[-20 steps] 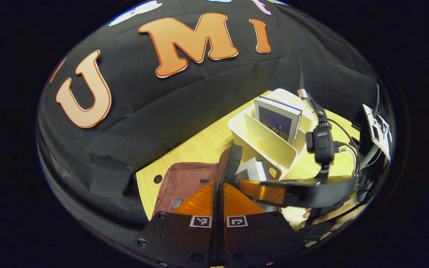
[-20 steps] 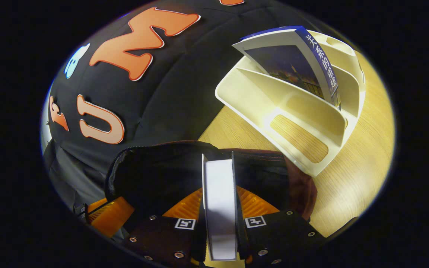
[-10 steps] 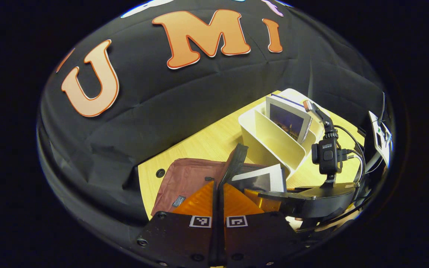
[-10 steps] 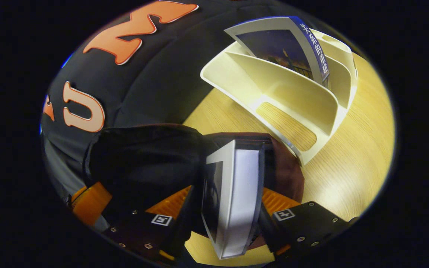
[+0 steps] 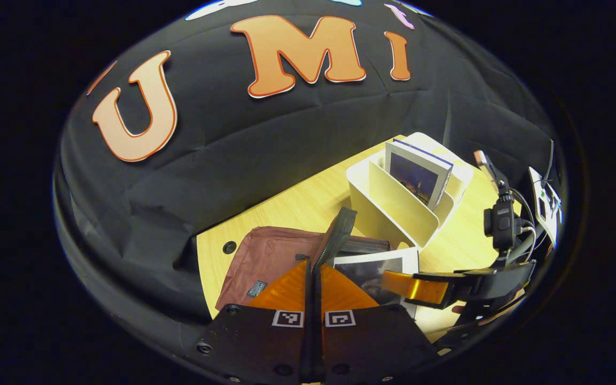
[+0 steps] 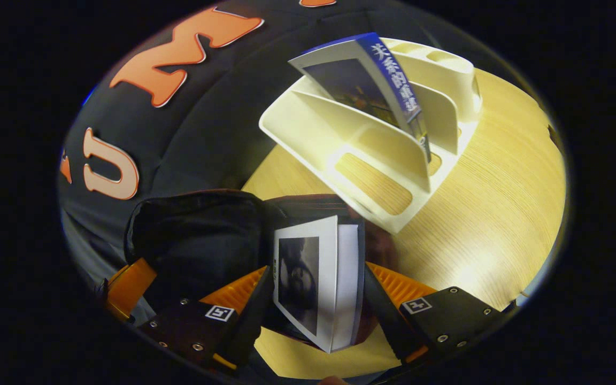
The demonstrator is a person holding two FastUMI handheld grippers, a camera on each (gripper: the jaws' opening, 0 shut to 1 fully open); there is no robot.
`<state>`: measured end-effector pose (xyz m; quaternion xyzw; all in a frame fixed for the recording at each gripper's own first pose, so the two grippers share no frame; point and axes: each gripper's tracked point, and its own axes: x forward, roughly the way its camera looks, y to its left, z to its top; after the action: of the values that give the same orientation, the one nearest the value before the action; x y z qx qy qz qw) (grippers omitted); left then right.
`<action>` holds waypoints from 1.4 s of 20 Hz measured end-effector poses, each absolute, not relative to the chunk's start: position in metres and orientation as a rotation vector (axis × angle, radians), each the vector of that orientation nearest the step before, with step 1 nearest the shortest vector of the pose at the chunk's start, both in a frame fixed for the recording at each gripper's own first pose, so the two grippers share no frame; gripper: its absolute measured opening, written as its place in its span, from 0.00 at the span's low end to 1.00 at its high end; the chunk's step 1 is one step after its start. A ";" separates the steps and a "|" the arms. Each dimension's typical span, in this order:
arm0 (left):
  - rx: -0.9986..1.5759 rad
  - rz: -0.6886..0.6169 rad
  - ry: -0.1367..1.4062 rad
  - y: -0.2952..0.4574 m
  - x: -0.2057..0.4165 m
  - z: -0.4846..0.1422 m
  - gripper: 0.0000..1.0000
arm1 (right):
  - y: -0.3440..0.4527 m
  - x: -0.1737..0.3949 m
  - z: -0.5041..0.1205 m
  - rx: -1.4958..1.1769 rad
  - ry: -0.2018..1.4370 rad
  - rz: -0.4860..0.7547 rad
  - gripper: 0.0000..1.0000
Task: Open the schoolbag, grab two books from the bookshelf and put them into the schoolbag.
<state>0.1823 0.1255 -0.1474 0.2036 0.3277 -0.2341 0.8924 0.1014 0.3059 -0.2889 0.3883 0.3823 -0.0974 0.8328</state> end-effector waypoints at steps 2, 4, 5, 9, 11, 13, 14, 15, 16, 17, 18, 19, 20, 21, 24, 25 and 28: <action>0.422 -0.493 0.683 0.126 0.181 -0.149 0.00 | 0.287 0.097 -0.283 0.856 0.773 -0.259 0.97; 0.423 -0.497 0.686 0.126 0.180 -0.150 0.00 | 0.266 0.097 -0.271 0.855 0.722 -0.289 0.97; 0.422 -0.498 0.688 0.127 0.180 -0.150 0.01 | 0.258 0.095 -0.264 0.845 0.701 -0.294 0.97; 0.419 -0.507 0.691 0.128 0.177 -0.151 0.01 | 0.207 0.097 -0.232 0.805 0.596 -0.317 0.98; 0.413 -0.515 0.687 0.127 0.175 -0.152 0.01 | 0.178 0.096 -0.218 0.720 0.558 -0.319 0.97; 0.417 -0.523 0.690 0.128 0.174 -0.156 0.00 | 0.149 0.096 -0.201 0.617 0.526 -0.334 0.97; 0.411 -0.528 0.694 0.126 0.173 -0.156 0.01 | 0.136 0.096 -0.193 0.572 0.520 -0.339 0.97; 0.408 -0.532 0.694 0.127 0.173 -0.157 0.01 | 0.126 0.097 -0.184 0.531 0.520 -0.342 0.97; 0.411 -0.531 0.692 0.129 0.174 -0.157 0.01 | 0.120 0.100 -0.174 0.491 0.521 -0.334 0.97; 0.413 -0.531 0.693 0.130 0.175 -0.158 0.01 | 0.114 0.103 -0.167 0.437 0.531 -0.329 0.97; 0.413 -0.533 0.693 0.130 0.175 -0.158 0.01 | 0.109 0.109 -0.159 0.380 0.537 -0.326 0.97; 0.413 -0.535 0.694 0.131 0.175 -0.158 0.01 | 0.105 0.114 -0.150 0.318 0.547 -0.317 0.98; 0.413 -0.539 0.696 0.130 0.176 -0.159 0.01 | 0.104 0.122 -0.141 0.263 0.559 -0.304 0.97; 0.413 -0.541 0.697 0.131 0.176 -0.159 0.01 | 0.106 0.132 -0.134 0.217 0.576 -0.288 0.97; 0.417 -0.541 0.701 0.134 0.177 -0.161 0.01 | 0.115 0.162 -0.121 0.050 0.655 -0.230 0.98; 0.417 -0.543 0.704 0.135 0.176 -0.162 0.01 | 0.117 0.171 -0.119 -0.010 0.697 -0.205 0.98; 0.415 -0.542 0.708 0.138 0.175 -0.162 0.01 | 0.129 0.197 -0.122 -0.136 0.815 -0.153 0.98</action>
<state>0.1753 0.1376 -0.1617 0.1993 0.3399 -0.2602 0.8815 0.1971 0.1291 -0.1217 -0.0661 0.3956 -0.0742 0.9130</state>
